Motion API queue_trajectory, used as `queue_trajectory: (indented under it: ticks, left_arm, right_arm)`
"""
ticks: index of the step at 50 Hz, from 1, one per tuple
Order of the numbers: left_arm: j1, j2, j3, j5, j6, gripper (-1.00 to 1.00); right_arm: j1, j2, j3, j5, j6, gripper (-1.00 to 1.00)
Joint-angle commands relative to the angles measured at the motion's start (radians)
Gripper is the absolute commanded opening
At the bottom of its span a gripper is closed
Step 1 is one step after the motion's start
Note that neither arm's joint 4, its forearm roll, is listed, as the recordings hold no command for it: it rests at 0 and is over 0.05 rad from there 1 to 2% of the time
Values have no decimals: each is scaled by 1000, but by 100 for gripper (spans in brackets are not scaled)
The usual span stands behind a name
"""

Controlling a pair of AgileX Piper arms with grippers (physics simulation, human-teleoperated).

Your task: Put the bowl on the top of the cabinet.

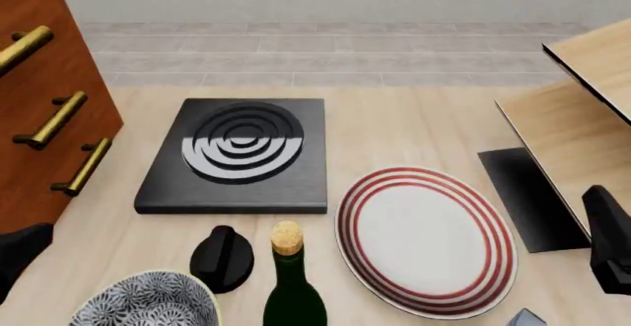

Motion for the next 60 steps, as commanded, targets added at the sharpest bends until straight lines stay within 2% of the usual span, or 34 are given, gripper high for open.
queue_trajectory:
  ticks: [1, 8, 21, 40, 60]
  left_arm:
    - [-11, 18, -42, 72, -6, 100]
    - [-28, 46, -52, 127, -11, 100]
    - [-121, 63, -49, 216, -28, 100]
    - [-170, 110, -77, 232, -7, 100]
    - [-205, 102, -30, 240, -21, 100]
  right_arm:
    - [0, 0, 0, 0, 0, 100]
    - [0, 0, 0, 0, 0, 100]
    - [0, 0, 0, 0, 0, 100]
    - [0, 0, 0, 0, 0, 100]
    - [0, 0, 0, 0, 0, 100]
